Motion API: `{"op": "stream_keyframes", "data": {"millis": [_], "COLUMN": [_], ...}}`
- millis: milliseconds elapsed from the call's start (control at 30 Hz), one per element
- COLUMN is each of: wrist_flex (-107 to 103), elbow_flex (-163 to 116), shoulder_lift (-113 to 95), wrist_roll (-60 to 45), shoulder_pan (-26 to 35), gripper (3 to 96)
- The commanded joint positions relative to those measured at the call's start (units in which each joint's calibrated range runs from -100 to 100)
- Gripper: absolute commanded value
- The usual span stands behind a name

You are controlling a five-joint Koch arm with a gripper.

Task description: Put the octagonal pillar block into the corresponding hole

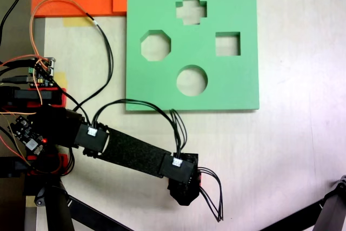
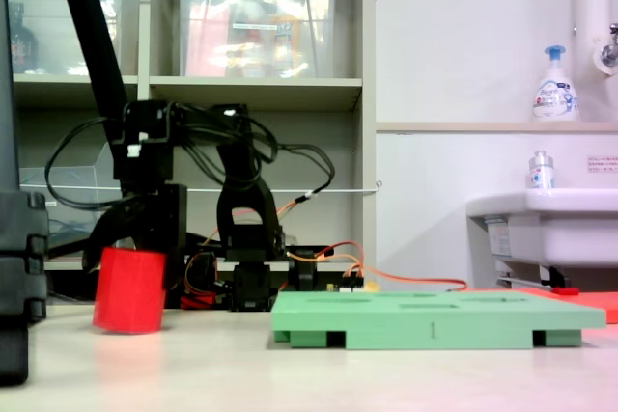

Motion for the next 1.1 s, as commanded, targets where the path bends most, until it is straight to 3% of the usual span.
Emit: {"op": "stream_keyframes", "data": {"millis": [33,267,567,800,1100], "wrist_flex": [-4.6,-4.6,-4.6,-4.6,-4.6], "elbow_flex": [0.5,0.5,0.7,3.3,3.9], "shoulder_lift": [-5.5,-19.4,-35.6,-33.5,-27.7], "wrist_roll": [2.5,8.4,18.8,29.2,37.0], "shoulder_pan": [1.2,6.2,16.9,27.4,34.5], "gripper": [44.2,44.2,44.4,44.4,44.5]}}
